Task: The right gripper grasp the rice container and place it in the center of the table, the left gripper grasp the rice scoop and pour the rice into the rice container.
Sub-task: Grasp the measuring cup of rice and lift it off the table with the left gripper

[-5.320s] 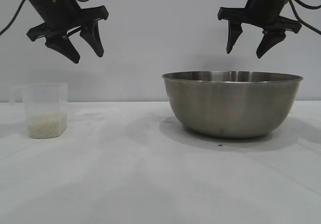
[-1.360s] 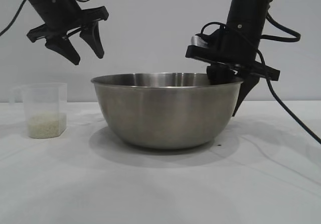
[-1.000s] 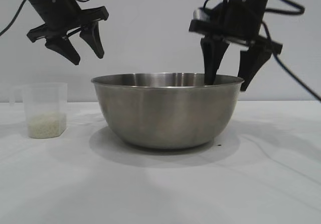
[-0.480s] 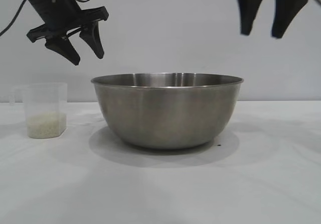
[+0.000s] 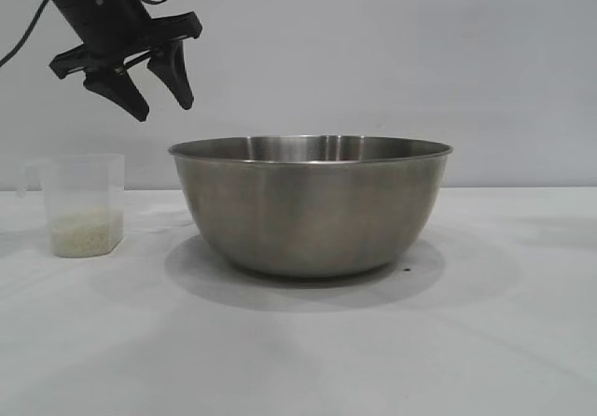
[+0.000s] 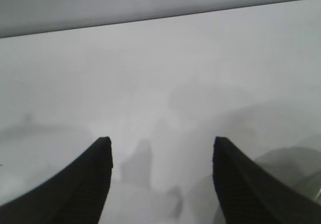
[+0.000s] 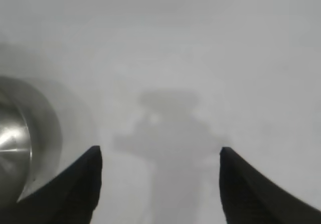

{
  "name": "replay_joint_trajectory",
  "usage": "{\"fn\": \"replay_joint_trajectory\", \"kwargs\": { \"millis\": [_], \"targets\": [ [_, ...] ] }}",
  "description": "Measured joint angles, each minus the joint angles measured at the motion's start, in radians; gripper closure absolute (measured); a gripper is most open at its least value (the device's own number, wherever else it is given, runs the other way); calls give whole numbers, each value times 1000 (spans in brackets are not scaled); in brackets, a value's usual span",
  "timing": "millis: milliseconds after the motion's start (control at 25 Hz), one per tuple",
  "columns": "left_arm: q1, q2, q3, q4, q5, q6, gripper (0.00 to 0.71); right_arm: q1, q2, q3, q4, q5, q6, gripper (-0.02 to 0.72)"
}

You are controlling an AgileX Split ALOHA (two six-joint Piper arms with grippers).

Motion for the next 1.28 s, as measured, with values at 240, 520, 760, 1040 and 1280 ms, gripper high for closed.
{"fn": "replay_joint_trajectory", "kwargs": {
  "millis": [240,520,760,1040,1280],
  "targets": [
    [0,0,0,0,9,0,333,0,-214,168,-18,6,13,279],
    [0,0,0,2,17,0,333,0,-506,410,-19,10,26,279],
    [0,0,0,2,17,0,333,0,-794,660,-21,14,26,279],
    [0,0,0,2,17,0,333,0,-1132,916,-21,20,53,279],
    [0,0,0,3,17,0,333,0,-1371,1082,-13,9,67,279]
  ]
}}
